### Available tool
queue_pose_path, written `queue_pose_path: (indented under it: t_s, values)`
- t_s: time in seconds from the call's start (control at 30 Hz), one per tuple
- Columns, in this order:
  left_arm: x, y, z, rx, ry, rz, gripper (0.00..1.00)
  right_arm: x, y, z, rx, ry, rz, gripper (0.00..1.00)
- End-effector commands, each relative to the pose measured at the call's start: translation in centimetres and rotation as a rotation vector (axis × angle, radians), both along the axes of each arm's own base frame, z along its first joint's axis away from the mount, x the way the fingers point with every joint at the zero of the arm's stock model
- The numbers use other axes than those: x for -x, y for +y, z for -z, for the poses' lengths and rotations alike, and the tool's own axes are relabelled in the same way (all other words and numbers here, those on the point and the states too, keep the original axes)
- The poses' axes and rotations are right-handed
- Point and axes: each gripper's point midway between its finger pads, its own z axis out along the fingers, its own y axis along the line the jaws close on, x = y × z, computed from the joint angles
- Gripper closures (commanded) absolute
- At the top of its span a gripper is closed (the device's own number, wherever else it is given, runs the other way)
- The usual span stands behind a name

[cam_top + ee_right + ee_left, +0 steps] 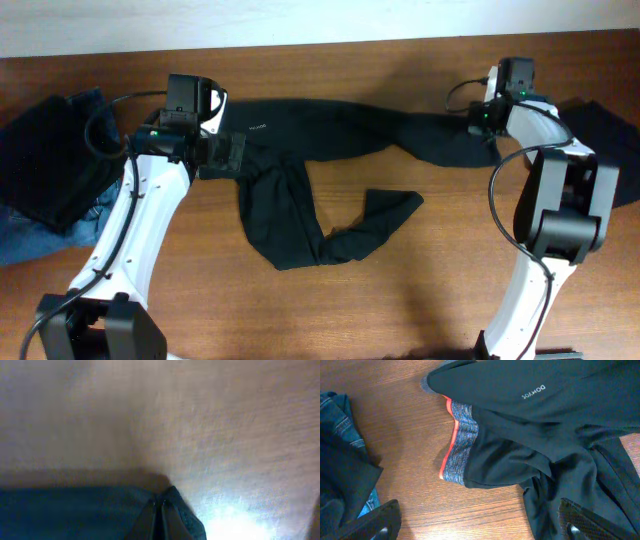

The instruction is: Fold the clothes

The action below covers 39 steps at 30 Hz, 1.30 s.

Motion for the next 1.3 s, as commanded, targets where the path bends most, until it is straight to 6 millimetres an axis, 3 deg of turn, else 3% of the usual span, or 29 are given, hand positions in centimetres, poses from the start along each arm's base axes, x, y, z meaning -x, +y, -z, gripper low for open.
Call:
queue_pose_path:
  t_s: [0.0,0.1,0.23,0.27,0.3,0.33,0.4,0.43,0.53,0.63,0.77,0.87,1.27]
  values:
    - [-0.1,-0.2,-1.3,0.02,-0.033,-0.008,0.01,-3.2,-0.9,-3.5,0.008,-0.127,0.066,0.91]
    - [-0.1,-0.2,-1.3,0.02,-0.033,-0.008,0.01,-5.2,-2.0,-6.0,0.034,-0.236,0.126,0.79]
    - [-0.1,-0.2,-1.3,0.021,-0.033,-0.008,0.01,-6.3,-3.1,-7.3,0.046,-0.315,0.204,0.57]
    - [-0.1,-0.2,-1.3,0.021,-0.033,-0.008,0.01,-6.3,-3.1,-7.4,0.041,-0.319,0.21,0.49]
    - [-0.1,-0.2,-1.3,0.021,-0.033,-0.008,0.01,-6.3,-3.0,-7.4,0.041,-0.318,0.209,0.29]
    - [-0.1,-0.2,-1.3,0.021,-0.033,-0.008,0.01,-6.2,-3.0,-7.3,0.04,-0.313,0.208,0.18]
    - [-0.1,-0.2,-1.3,0.021,-0.033,-0.008,0.01,-5.8,-2.8,-6.9,0.037,-0.289,0.2,0.06]
    - [-0.1,-0.2,-1.3,0.021,-0.033,-0.008,0.01,-5.5,-2.5,-6.4,0.028,-0.261,0.184,0.0]
    - [-0.1,-0.2,-1.3,0.021,-0.033,-0.008,0.01,-4.8,-1.0,-5.4,-0.011,-0.205,0.089,0.0]
    - [-0.1,-0.2,-1.3,0.021,-0.033,-0.008,0.01,-4.1,0.6,-4.7,-0.05,-0.156,-0.006,0.25]
    - [-0.1,-0.2,-1.3,0.02,-0.033,-0.008,0.01,-2.7,1.2,-3.5,-0.081,-0.085,-0.016,0.7]
    - [-0.1,-0.2,-1.3,0.021,-0.033,-0.008,0.01,-1.3,1.8,-2.3,-0.107,-0.016,-0.02,0.86]
    - [-0.1,-0.2,-1.3,0.021,-0.033,-0.008,0.01,-0.4,3.2,2.7,-0.172,0.078,-0.049,0.87]
